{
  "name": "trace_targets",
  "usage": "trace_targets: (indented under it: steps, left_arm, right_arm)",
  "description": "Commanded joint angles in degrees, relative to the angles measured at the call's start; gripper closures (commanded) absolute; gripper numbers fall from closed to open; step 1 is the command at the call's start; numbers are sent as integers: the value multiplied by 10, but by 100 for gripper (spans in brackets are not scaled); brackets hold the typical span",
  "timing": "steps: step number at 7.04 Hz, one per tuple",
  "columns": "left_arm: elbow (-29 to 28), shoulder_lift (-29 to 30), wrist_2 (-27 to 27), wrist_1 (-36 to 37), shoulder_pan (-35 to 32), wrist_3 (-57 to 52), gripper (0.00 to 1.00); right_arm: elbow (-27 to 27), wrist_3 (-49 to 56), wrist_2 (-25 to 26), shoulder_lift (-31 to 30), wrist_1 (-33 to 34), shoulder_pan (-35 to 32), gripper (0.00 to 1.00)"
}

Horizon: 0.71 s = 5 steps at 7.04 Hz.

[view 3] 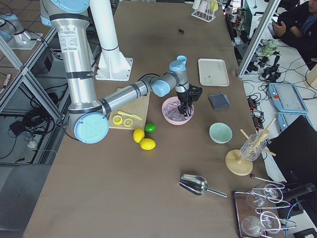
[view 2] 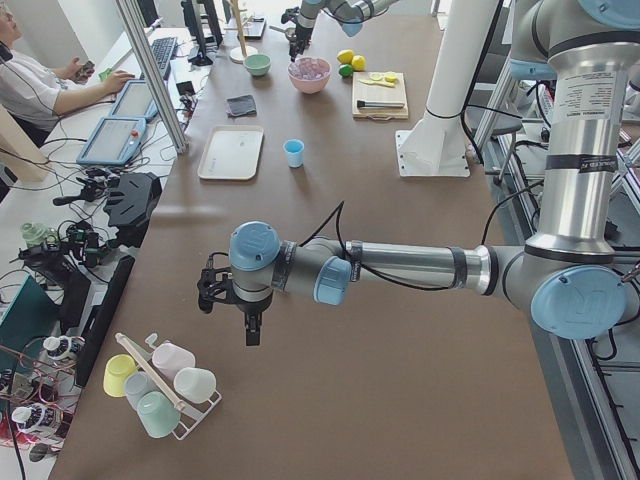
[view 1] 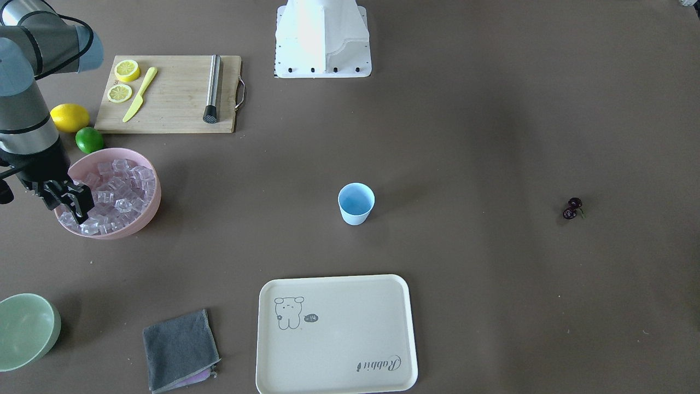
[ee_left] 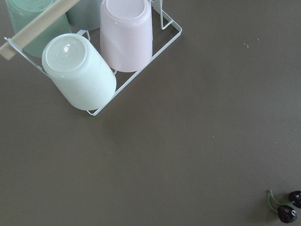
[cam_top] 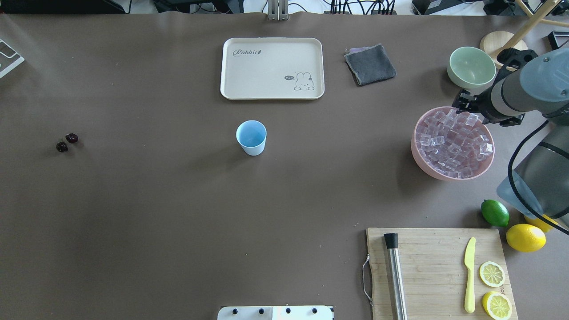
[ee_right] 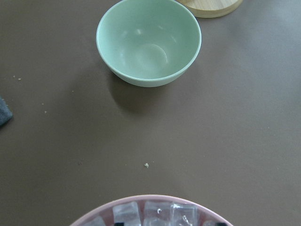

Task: Put ice and cherries in cup
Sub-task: 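Move the right gripper over the pink bowl of ice cubes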

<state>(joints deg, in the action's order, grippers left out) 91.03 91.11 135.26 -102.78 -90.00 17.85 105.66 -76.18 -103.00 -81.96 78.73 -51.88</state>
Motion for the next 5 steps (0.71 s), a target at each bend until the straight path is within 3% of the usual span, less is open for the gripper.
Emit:
trace_targets:
  steps: [1, 5]
  left_arm:
    - [-4, -1, 0, -1, 0, -1, 2]
    - [-2, -1, 0, -1, 0, -1, 2]
  right_arm:
    - [-2, 2, 6, -4, 0, 1, 46]
    - [-18, 7, 12, 4, -1, 4, 46]
